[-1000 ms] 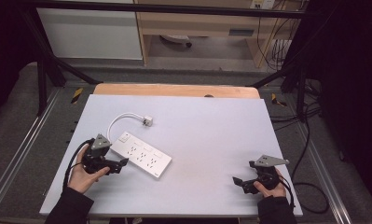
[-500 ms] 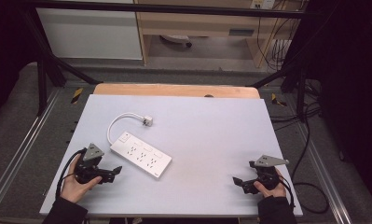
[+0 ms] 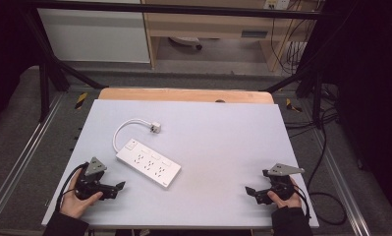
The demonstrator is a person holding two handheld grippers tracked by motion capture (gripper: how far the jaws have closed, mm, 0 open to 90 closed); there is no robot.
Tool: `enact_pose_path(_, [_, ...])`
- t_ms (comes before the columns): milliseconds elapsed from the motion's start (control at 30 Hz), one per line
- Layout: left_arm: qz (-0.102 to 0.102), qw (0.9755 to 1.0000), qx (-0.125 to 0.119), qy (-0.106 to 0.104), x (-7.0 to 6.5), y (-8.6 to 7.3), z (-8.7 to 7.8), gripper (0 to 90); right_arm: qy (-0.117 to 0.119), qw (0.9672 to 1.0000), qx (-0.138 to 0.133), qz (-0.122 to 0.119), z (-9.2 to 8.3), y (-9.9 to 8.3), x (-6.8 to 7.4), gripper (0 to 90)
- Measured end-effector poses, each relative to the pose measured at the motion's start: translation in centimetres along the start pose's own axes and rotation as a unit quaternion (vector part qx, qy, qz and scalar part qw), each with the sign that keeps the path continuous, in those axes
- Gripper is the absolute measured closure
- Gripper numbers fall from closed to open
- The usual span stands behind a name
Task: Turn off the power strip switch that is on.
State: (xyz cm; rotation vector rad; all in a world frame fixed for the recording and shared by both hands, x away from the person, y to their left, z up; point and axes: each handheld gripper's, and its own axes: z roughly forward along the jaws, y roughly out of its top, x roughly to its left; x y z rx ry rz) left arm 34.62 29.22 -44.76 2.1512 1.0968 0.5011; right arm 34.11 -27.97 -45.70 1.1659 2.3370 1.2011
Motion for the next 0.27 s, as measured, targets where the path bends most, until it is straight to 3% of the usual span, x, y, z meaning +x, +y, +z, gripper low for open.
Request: enact_pose_path(267, [0.007,1.0,0.004,-0.002,-0.12,-0.12,0.09,1.3,0.002,1.0,0.002,0.002,0.05,0.0,0.06,0.6])
